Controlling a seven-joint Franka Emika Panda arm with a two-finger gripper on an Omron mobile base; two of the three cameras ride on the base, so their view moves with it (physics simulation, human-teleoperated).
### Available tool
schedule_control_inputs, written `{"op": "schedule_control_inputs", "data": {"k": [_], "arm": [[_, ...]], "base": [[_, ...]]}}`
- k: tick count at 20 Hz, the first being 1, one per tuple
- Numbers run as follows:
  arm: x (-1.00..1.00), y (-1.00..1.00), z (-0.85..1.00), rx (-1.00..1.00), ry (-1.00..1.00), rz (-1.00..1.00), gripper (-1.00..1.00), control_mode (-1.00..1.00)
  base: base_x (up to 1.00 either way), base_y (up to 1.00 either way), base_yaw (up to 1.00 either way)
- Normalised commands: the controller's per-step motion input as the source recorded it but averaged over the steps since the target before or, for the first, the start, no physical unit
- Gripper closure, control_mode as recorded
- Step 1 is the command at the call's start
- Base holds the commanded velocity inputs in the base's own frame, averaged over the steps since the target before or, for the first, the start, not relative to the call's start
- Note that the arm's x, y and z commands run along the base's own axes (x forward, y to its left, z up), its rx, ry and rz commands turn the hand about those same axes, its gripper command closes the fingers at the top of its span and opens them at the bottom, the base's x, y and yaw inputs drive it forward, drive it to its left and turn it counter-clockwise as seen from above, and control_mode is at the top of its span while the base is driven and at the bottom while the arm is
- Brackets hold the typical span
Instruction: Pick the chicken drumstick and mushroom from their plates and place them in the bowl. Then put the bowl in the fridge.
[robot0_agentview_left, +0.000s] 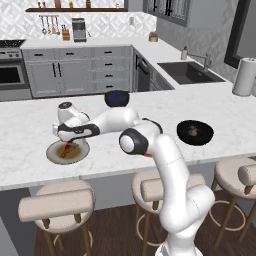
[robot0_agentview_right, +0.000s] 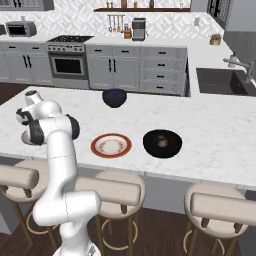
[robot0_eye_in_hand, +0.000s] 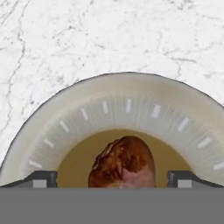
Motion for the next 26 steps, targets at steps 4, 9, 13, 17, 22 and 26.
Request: {"op": "schedule_control_inputs", "data": {"k": [4, 9, 13, 17, 22, 26], "arm": [[0.08, 0.11, -0.17, 0.01, 0.02, 0.0, -1.0, -1.0], [0.03, 0.02, -0.4, 0.0, 0.03, 0.0, -1.0, -1.0], [0.0, 0.08, -0.43, 0.0, 0.03, 0.0, -1.0, -1.0], [-0.01, 0.08, -0.29, 0.0, 0.0, 0.0, -1.0, -1.0], [0.0, 0.05, -0.14, 0.0, 0.0, 0.0, 1.0, -1.0], [-0.26, -0.21, -0.07, 0.0, 0.0, 0.0, 1.0, -1.0]], "base": [[0.0, 0.0, 0.0], [0.0, 0.0, 0.0], [0.0, 0.0, 0.0], [0.0, 0.0, 0.0], [0.0, 0.0, 0.0], [0.0, 0.0, 0.0]]}}
